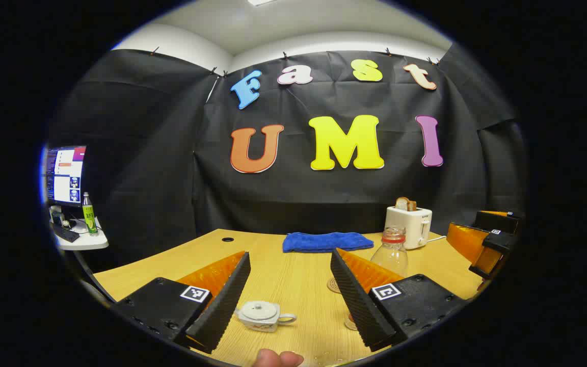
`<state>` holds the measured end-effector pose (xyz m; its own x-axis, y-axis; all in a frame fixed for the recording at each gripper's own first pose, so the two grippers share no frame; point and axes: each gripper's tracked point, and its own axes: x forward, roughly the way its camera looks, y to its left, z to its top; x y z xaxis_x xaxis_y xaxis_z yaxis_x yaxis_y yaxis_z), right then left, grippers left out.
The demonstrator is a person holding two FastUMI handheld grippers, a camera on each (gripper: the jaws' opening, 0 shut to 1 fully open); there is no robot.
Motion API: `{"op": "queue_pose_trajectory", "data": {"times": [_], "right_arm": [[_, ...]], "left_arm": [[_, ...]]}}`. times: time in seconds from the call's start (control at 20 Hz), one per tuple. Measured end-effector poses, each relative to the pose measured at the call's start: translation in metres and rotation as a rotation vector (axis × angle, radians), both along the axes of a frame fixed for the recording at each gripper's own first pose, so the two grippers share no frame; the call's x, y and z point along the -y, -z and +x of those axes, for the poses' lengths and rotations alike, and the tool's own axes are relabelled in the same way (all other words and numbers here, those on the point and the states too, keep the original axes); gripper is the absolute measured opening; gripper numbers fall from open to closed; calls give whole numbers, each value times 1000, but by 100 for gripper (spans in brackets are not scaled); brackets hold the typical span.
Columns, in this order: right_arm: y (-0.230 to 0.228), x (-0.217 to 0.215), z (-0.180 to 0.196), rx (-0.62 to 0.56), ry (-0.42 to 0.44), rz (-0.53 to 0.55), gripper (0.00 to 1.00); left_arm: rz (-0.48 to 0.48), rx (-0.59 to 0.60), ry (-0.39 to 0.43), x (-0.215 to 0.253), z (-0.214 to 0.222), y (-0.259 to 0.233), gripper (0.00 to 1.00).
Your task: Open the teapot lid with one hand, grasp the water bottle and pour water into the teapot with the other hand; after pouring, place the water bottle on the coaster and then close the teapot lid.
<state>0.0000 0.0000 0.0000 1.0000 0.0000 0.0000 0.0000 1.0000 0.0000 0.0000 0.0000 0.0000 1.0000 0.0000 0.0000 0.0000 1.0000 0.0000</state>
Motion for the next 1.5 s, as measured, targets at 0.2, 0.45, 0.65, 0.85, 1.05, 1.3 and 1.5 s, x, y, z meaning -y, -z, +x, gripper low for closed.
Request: {"op": "queue_pose_trajectory", "data": {"times": [0.2,0.45,0.65,0.85,1.05,1.3,1.5], "right_arm": [[7,-9,-7,24,-31,-8,95],[5,-15,-21,16,-48,-4,97],[-8,-13,-33,54,-44,-46,97],[-9,-10,-31,61,-19,-19,97],[0,-17,-27,50,-34,41,95],[11,-12,-30,30,-35,36,95],[19,-9,-28,32,-31,46,95]], "left_arm": [[-14,3,-16,-10,-11,6,99],[5,9,-16,-13,-21,0,99],[1,23,-14,-15,-27,-6,99],[10,1,8,-13,-27,5,99],[33,-32,41,-13,-30,21,99],[-4,-54,60,-23,-29,41,99],[0,-92,73,-28,-22,53,99]]}}
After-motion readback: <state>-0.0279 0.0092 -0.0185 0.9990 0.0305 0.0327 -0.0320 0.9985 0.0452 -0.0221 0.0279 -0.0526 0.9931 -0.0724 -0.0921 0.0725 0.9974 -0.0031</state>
